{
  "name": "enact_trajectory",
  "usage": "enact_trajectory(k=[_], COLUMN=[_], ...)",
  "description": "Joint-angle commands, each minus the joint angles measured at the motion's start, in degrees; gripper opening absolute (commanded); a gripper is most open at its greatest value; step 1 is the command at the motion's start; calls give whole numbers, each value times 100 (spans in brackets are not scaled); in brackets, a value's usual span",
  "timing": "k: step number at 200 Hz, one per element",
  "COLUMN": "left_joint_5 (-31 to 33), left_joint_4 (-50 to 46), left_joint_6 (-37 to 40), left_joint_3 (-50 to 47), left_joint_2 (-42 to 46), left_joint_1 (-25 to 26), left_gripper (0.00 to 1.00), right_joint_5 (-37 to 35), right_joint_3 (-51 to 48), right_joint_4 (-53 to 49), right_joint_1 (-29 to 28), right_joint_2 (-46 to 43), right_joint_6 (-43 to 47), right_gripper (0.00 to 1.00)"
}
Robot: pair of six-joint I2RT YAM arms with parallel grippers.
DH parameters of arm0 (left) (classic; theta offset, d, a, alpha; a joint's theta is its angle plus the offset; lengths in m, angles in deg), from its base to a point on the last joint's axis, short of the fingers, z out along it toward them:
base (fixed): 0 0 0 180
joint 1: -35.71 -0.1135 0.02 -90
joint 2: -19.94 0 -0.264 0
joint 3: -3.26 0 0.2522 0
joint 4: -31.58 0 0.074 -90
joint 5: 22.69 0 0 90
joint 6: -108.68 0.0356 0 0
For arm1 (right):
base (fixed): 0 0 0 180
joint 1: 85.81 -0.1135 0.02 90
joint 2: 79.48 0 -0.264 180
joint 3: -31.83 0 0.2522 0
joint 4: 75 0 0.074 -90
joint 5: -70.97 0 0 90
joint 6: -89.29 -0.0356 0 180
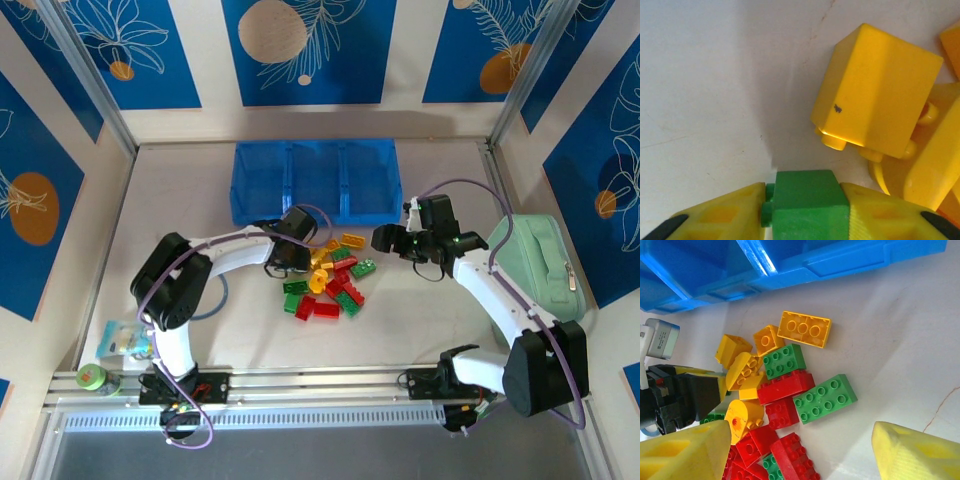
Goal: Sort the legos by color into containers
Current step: Pick up the lego from the center of the table, then place the lego in the container.
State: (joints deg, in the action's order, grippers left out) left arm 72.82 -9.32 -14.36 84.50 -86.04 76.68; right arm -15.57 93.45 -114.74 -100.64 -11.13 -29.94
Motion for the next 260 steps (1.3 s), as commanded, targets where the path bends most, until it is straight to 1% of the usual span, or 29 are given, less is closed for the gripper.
enact_trajectory(k=[1, 22, 75, 90, 115, 147, 165, 194, 218, 260], left_joint_5=[191, 254, 633, 738, 689, 628, 449, 405, 384, 370], left_joint_4=[-255, -340, -610, -707, -801, -872, -941, -954, -1106, -1188], left_joint_6=[-41, -30, 36, 139, 302, 547, 570, 632, 680, 750], left_joint_3=[131, 133, 152, 300, 630, 1220, 1590, 2091, 2542, 3010], left_joint_2=[-124, -60, 670, 858, 947, 798, 590, 273, -74, -508], left_joint_1=[41, 51, 10, -103, -509, -1003, -1346, -1713, -1862, -2018], left_gripper=[34, 29, 29, 29, 29, 29, 29, 29, 28, 29], right_joint_5=[83, 79, 66, 84, 102, 99, 101, 96, 107, 119], right_joint_3=[-101, -96, -131, -153, -165, -213, -259, -297, -301, -319], right_joint_4=[63, 49, 66, 69, 41, -27, -68, -161, -201, -267], right_joint_1=[6, 6, 6, 6, -3, -20, -20, -29, -31, -58], right_joint_2=[8, -6, -15, -16, -32, -142, -195, -299, -365, -411], right_joint_6=[-109, -109, -126, -142, -153, -153, -162, -169, -170, -162], right_gripper=[74, 74, 74, 74, 74, 74, 74, 74, 74, 74])
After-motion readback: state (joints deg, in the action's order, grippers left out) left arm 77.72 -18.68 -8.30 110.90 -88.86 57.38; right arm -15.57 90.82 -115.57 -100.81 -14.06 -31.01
